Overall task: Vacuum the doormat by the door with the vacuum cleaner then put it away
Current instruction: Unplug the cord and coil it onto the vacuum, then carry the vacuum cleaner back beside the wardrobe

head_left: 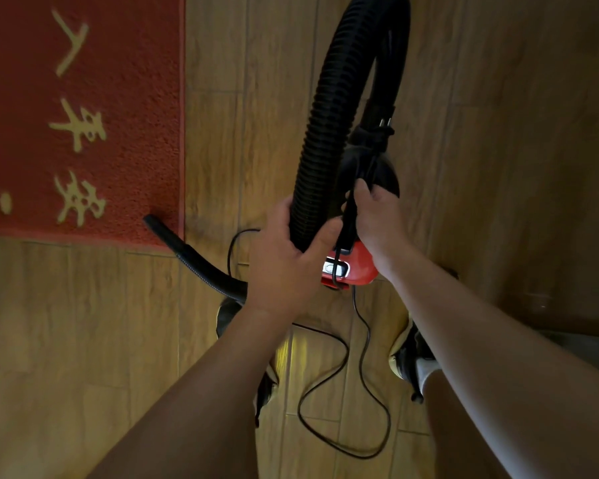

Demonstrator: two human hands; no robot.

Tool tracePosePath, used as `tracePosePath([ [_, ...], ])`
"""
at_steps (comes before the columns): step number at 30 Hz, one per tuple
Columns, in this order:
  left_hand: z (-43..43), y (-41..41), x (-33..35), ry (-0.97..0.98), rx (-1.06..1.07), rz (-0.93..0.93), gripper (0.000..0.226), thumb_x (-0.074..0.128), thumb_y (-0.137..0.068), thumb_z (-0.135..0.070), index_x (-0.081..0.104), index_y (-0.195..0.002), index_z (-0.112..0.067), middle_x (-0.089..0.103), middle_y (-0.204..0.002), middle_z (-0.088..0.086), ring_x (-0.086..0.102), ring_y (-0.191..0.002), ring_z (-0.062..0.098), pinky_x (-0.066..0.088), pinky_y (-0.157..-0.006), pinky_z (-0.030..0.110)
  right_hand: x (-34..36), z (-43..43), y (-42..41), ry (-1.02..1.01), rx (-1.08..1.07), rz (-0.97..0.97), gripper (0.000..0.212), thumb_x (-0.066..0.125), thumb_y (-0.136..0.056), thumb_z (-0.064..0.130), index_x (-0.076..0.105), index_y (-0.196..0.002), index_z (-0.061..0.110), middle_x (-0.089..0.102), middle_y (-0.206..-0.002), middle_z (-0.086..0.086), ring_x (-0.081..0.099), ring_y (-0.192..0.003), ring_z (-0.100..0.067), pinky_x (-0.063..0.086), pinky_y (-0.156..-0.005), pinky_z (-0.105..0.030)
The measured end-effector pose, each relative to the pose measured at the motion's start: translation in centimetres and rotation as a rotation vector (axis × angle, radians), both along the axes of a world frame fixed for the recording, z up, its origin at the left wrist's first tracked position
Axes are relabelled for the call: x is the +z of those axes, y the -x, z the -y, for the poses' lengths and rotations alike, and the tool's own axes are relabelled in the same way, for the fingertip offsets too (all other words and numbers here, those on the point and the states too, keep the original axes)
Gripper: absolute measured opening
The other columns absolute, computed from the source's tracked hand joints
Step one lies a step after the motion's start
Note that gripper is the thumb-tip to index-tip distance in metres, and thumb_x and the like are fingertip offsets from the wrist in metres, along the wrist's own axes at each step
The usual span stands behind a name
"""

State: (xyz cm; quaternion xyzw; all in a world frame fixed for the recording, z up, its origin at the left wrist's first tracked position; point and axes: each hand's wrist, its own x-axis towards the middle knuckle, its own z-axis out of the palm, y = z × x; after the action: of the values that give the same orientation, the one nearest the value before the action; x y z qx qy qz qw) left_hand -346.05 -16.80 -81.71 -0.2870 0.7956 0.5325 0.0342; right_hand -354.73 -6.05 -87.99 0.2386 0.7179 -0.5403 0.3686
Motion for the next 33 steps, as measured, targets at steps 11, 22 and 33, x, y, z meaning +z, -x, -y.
tracePosePath([
  [11,1.4,-0.4,-0.5,-0.165,-0.032,-0.073,0.042,0.062,-0.089,-0.046,0.054,-0.114,-0.012,0.058,-0.09,-0.014,0.058,-0.08,0.003,0.048,-0.072,0.022,0.6,1.5,-0.2,0.023,-0.156,0.053,0.033,0.044,-0.107,0.032,0.063,-0.089,0.012,0.063,-0.068,-0.002,0.059,-0.06,-0.017,0.054,-0.072,-0.039],
  [22,4.2,-0.2,3.7,-0.114,0.002,-0.239,0.028,0.063,-0.093,-0.033,0.059,-0.116,-0.016,0.063,-0.093,-0.03,0.061,-0.087,-0.005,0.046,-0.077,0.009,6.6,2.8,0.5,0.006,-0.095,-0.028,0.031,0.047,-0.106,0.033,0.066,-0.088,0.015,0.066,-0.07,-0.001,0.062,-0.06,-0.011,0.051,-0.057,-0.024],
  [33,7.5,1.5,14.1,-0.092,0.011,-0.307,0.015,0.067,-0.095,-0.027,0.058,-0.106,-0.034,0.065,-0.09,-0.033,0.061,-0.085,-0.01,0.043,-0.075,0.006,18.2,5.5,1.1,0.027,-0.022,-0.143,0.033,0.048,-0.105,0.037,0.068,-0.086,0.017,0.067,-0.065,0.002,0.064,-0.059,-0.014,0.054,-0.065,-0.034],
])
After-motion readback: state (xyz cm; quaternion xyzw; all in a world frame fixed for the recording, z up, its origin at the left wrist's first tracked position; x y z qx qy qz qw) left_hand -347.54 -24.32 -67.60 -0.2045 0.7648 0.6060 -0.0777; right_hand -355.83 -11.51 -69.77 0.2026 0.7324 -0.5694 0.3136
